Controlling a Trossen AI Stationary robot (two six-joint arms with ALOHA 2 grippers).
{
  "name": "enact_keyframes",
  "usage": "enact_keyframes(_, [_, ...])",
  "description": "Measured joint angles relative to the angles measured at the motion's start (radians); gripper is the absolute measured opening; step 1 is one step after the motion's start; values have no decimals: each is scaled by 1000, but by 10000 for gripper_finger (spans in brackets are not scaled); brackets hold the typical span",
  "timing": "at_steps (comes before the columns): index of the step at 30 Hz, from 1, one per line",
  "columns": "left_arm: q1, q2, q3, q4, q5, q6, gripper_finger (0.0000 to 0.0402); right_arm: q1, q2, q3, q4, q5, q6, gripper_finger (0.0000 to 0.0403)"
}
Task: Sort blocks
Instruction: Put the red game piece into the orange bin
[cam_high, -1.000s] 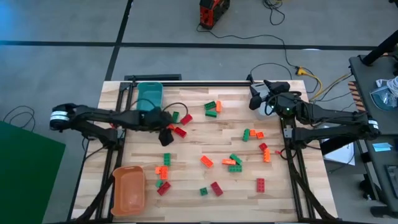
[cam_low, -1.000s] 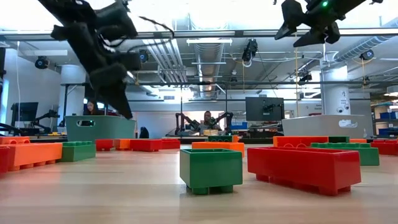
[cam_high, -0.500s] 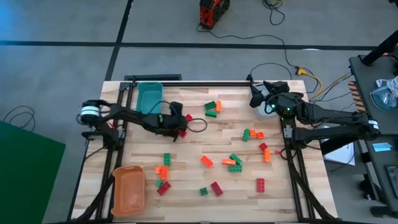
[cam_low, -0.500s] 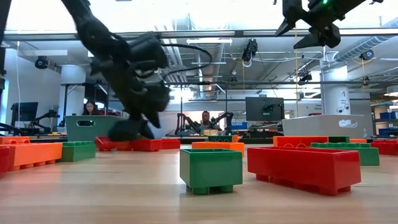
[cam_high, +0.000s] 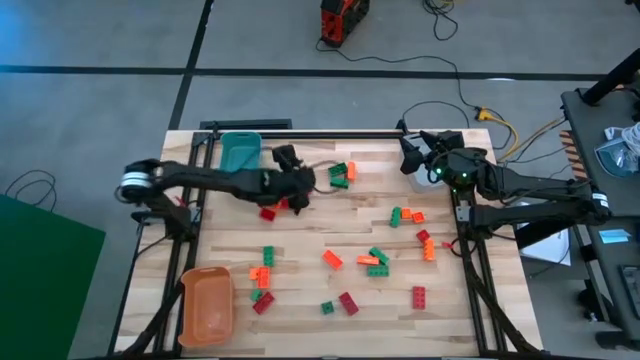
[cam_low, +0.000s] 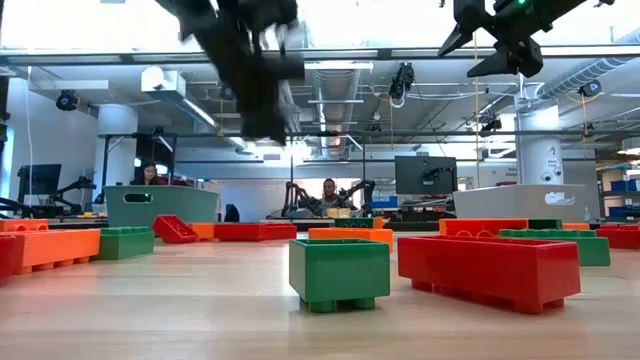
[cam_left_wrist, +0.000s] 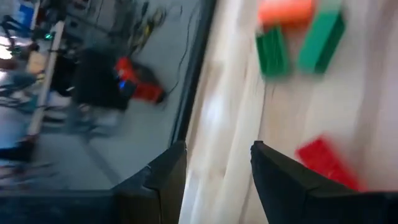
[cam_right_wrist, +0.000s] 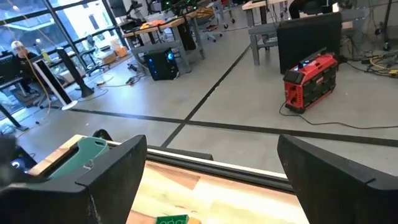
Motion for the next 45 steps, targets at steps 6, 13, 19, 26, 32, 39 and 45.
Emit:
enact_keyframes(6, [1,-194,114,-68,173,-250,158,0,-1,0,3,0,-1,354])
enact_keyframes(13, [11,-291,149,-115,641,-408,158,0,-2,4,-10,-48,16,354])
enact_keyframes(19, [29,-350,138,-97,1137,-609,158,0,28,152,-273,-54,105,354])
enact_keyframes(26, [28,-359,134,56,1158,-734,158,0,72,305,-457,-54,21,354])
enact_keyframes(32, [29,-317,135,183,1157,-812,158,0,91,380,-446,-58,64,354])
enact_keyframes(39, [95,-293,141,136,1233,-871,158,0,92,447,-445,-125,90,354])
enact_keyframes(45, [215,-288,232,-361,894,-687,156,0,85,484,-446,-232,-24,354])
